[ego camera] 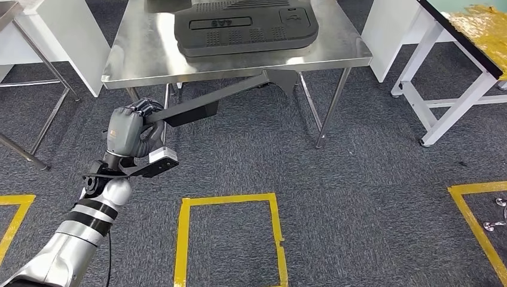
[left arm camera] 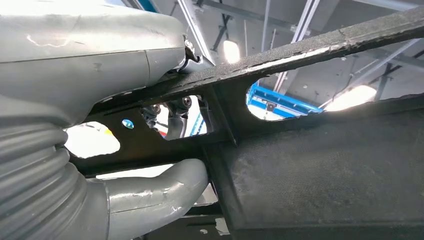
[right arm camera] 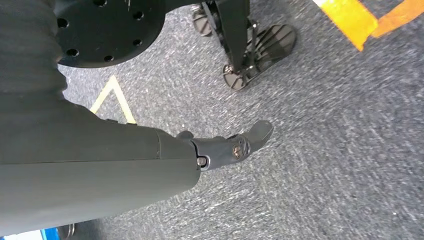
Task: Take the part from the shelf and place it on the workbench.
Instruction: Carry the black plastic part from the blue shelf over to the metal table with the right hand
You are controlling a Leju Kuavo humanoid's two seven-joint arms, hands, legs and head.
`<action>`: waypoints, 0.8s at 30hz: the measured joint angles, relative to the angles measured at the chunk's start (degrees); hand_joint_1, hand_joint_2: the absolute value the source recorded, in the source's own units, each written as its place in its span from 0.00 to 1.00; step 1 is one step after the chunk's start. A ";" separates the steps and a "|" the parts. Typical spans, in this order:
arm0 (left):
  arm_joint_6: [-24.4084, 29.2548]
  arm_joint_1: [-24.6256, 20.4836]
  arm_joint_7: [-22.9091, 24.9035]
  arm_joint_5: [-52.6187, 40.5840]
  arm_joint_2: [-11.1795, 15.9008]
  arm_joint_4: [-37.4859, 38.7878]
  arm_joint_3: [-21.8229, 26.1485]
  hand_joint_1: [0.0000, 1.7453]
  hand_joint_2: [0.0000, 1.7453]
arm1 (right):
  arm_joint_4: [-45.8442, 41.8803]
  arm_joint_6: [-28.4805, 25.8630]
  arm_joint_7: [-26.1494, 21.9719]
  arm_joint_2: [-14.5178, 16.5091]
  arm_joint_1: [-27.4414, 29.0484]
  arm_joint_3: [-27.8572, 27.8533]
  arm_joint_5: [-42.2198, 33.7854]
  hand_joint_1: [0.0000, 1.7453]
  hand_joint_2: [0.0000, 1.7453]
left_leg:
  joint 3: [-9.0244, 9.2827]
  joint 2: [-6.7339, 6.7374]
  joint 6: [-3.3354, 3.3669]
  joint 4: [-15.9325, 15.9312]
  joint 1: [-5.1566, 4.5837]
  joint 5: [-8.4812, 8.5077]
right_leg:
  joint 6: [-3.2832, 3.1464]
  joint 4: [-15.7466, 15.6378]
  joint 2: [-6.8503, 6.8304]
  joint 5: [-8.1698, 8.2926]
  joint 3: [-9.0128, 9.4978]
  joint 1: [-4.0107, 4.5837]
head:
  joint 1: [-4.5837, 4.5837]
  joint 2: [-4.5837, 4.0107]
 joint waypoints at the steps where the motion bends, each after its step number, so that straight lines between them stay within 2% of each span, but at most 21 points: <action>1: 0.00 -0.03 0.00 0.02 0.03 0.07 0.00 1.00 1.00 | 0.01 0.00 0.00 0.02 0.01 0.00 0.02 0.00 1.00 | 1.51 -0.01 0.34 -3.94 -0.06 2.59 | 0.15 -0.02 0.08 -0.49 0.59 0.05 | 0.02 0.00; 2: 0.00 -0.11 0.00 0.05 0.05 0.12 0.00 1.00 1.00 | 0.03 0.00 0.00 0.05 -0.02 0.00 0.04 0.00 1.00 | 3.20 -0.01 0.61 -7.41 -0.22 4.23 | 0.40 0.01 0.14 -0.95 1.05 0.26 | 0.08 0.00; 3: 0.00 -0.22 0.00 0.09 0.08 0.16 0.00 1.00 1.00 | 0.05 0.00 0.00 0.06 -0.05 0.00 0.06 0.00 1.00 | 4.42 -0.02 0.82 -9.83 -0.42 4.95 | 0.71 -0.02 0.17 -1.29 1.27 0.36 | 0.11 0.00; 5: 0.01 -0.37 0.01 0.12 0.10 0.22 0.00 1.00 1.00 | 0.09 0.00 0.01 0.07 -0.17 0.00 0.09 0.00 1.00 | 5.39 -0.10 1.12 -11.51 -0.84 4.44 | 1.38 -0.01 0.16 -1.45 1.49 0.50 | 0.21 0.00; 7: 0.01 -0.43 0.02 0.11 0.10 0.24 0.00 1.00 1.00 | 0.09 0.00 0.03 0.03 -0.22 0.00 0.11 0.00 1.00 | 5.90 -0.26 1.61 -12.09 -0.71 4.18 | 1.87 0.52 0.07 -1.58 1.32 0.41 | 0.25 0.00; 8: 0.01 -0.51 0.03 0.10 0.11 0.25 0.01 1.00 1.00 | 0.10 0.01 0.03 0.04 -0.25 0.00 0.13 0.00 1.00 | 6.30 -0.29 1.91 -12.27 -0.58 4.05 | 2.01 1.81 0.00 -1.88 0.54 0.41 | 0.28 0.00; 9: 0.02 -0.60 0.04 0.11 0.13 0.25 0.01 1.00 1.00 | 0.10 0.04 0.03 0.05 -0.27 0.00 0.14 0.00 1.00 | 6.66 -0.32 2.20 -12.43 -0.44 3.90 | 2.13 4.40 -0.07 -2.48 -1.12 0.38 | 0.38 0.00; 12: 0.03 -0.50 0.05 0.08 0.16 0.28 0.01 1.00 1.00 | 0.11 0.25 0.02 0.14 -0.27 0.02 0.17 0.00 1.00 | 7.09 -0.36 2.75 -12.49 -0.50 3.18 | 2.23 15.11 -0.19 -5.26 -8.80 0.13 | 0.58 0.00; 13: 0.02 -0.30 0.04 0.05 0.16 0.30 0.00 1.00 1.00 | 0.11 0.30 0.02 0.14 -0.21 0.02 0.19 0.00 1.00 | 7.37 -0.40 2.75 -12.49 -0.52 2.88 | 2.46 16.52 -0.20 -5.35 -10.47 0.09 | 0.58 0.00; 14: 0.02 -0.11 0.04 0.02 0.17 0.30 0.00 1.00 1.00 | 0.11 0.35 0.02 0.14 -0.15 0.02 0.21 0.00 1.00 | 7.79 -0.44 2.69 -12.48 -0.52 2.53 | 2.90 15.73 -0.23 -4.37 -10.98 0.06 | 0.60 0.00; 15: 0.02 0.01 0.02 -0.01 0.18 0.30 0.00 1.00 1.00 | 0.11 0.39 0.01 0.11 -0.10 0.02 0.25 0.00 1.00 | 8.36 -0.48 2.56 -12.49 -0.50 2.13 | 3.46 12.65 -0.28 -2.30 -10.31 0.04 | 0.60 0.00; 16: 0.02 0.05 -0.01 -0.05 0.18 0.29 0.00 1.00 1.00 | 0.11 0.41 0.00 0.09 -0.08 0.02 0.28 0.00 1.00 | 8.93 -0.50 2.38 -12.50 -0.47 1.70 | 3.95 8.16 -0.41 0.37 -8.86 0.03 | 0.64 0.00; 17: 0.02 0.04 -0.03 -0.09 0.17 0.28 0.00 1.00 1.00 | 0.11 0.43 -0.01 0.07 -0.08 0.02 0.32 0.00 1.00 | 9.49 -0.51 2.12 -12.52 -0.51 1.29 | 3.91 4.19 -0.56 2.34 -7.50 0.14 | 0.67 0.00; 18: 0.02 -0.05 -0.04 -0.18 0.17 0.28 0.01 1.00 1.00 | 0.11 0.45 -0.02 0.05 -0.14 0.02 0.36 0.00 1.00 | 9.84 -0.52 1.79 -12.61 -0.58 0.93 | 3.37 1.29 -0.70 3.41 -6.37 0.31 | 0.69 0.00; 19: 0.02 -0.13 -0.04 -0.31 0.17 0.28 0.01 1.00 1.00 | 0.11 0.46 -0.02 0.05 -0.18 0.03 0.41 0.00 1.00 | 10.04 -0.50 1.44 -12.72 -0.67 0.64 | 2.62 -0.08 -0.79 3.81 -5.74 0.51 | 0.70 0.00; 20: 0.02 -0.19 -0.05 -0.50 0.17 0.28 0.02 1.00 1.00 | 0.11 0.48 -0.02 0.07 -0.22 0.03 0.48 0.00 1.00 | 10.23 -0.49 1.13 -12.72 -0.78 0.51 | 1.75 -0.18 -0.83 3.52 -5.52 0.64 | 0.70 0.00; 21: 0.02 -0.26 -0.08 -0.74 0.18 0.28 0.03 1.00 1.00 | 0.12 0.48 -0.01 0.09 -0.24 0.04 0.56 0.00 1.00 | 10.42 -0.47 0.82 -12.76 -0.80 0.32 | 1.19 -0.25 -0.81 3.52 -5.11 0.61 | 0.67 0.00; 23: 0.02 -0.38 -0.18 -1.11 0.14 0.27 0.08 1.00 1.00 | 0.13 0.48 0.02 0.14 -0.17 0.04 0.69 0.00 1.00 | 10.06 -0.26 0.30 -11.29 -0.74 -0.22 | 0.51 -0.45 -0.75 3.58 -4.08 0.22 | 0.63 0.00; 24: 0.02 -0.55 -0.26 -1.20 0.13 0.26 0.11 1.00 1.00 | 0.13 0.47 0.02 0.15 -0.19 0.04 0.76 0.00 1.00 | 9.05 -0.14 0.09 -9.36 -0.70 -0.91 | 0.18 -0.51 -0.68 3.38 -3.47 0.09 | 0.54 0.00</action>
